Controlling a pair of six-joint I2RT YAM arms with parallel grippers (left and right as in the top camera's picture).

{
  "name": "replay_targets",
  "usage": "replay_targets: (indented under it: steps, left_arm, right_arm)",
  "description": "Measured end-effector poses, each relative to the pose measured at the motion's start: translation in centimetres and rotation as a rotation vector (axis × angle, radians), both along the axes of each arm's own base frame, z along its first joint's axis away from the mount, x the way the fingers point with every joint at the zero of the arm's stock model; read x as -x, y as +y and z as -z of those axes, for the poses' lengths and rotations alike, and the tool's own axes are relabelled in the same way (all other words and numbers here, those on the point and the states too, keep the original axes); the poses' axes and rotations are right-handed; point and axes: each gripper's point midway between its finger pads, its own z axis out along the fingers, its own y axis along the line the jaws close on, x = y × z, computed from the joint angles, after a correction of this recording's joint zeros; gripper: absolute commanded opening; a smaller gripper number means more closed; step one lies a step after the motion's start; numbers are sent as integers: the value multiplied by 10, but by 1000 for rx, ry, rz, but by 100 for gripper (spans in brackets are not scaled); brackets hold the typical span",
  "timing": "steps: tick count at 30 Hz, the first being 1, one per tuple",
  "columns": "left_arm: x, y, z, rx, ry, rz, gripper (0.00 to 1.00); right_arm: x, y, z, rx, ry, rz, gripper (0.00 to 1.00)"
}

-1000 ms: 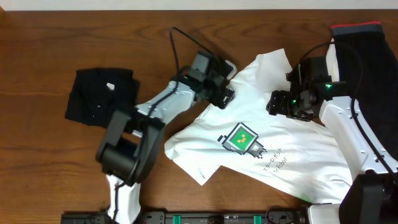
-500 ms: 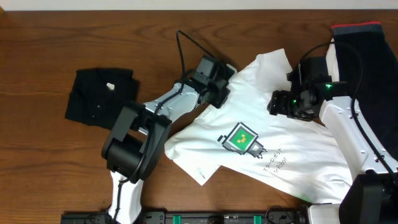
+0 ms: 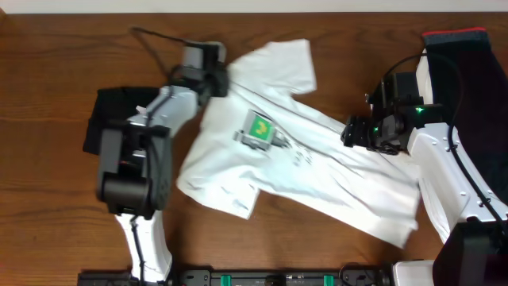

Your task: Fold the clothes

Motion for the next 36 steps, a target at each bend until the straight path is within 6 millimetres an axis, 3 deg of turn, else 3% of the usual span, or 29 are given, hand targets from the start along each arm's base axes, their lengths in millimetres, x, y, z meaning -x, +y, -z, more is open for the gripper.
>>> replay_targets:
  steps: [3,5,7,9,14,17,20,24,26,29,36]
  left_arm:
    - [-6,33,-1,19,2,-93,7]
    - [-8,46,-2,32,5,-126,15]
    - [-9,51,-3,43,9,-137,45]
    - [-8,51,-3,55,22,-145,65]
    - [7,48,-3,50,83,-128,86]
    - [21,49,-23,35,102,-110,88]
    - [43,50,-67,25,98,-92,88]
    - [89,51,-122,16,119,-77,87]
    - [116,50,-137,14,161,-69,87]
    - [158,47,-135,8,295,-52,84]
    - [245,34,-88,3,686,-64,78]
  right_arm:
    - [0,0,0,0,-1,0,79]
    - [-1,0,0,0,-5,0,79]
    - [-2,0,0,0,-8,0,80]
    - [-2,-1,0,8,-8,2,81]
    - [6,-14,4,76,26,21,84]
    - [13,-22,6,114,56,35,84]
    - [21,-29,8,129,93,52,85]
    - [23,-34,9,140,104,62,87]
    - [23,-34,8,141,100,63,88]
    - [22,-34,8,140,97,63,89]
    - [23,-34,9,141,102,63,90]
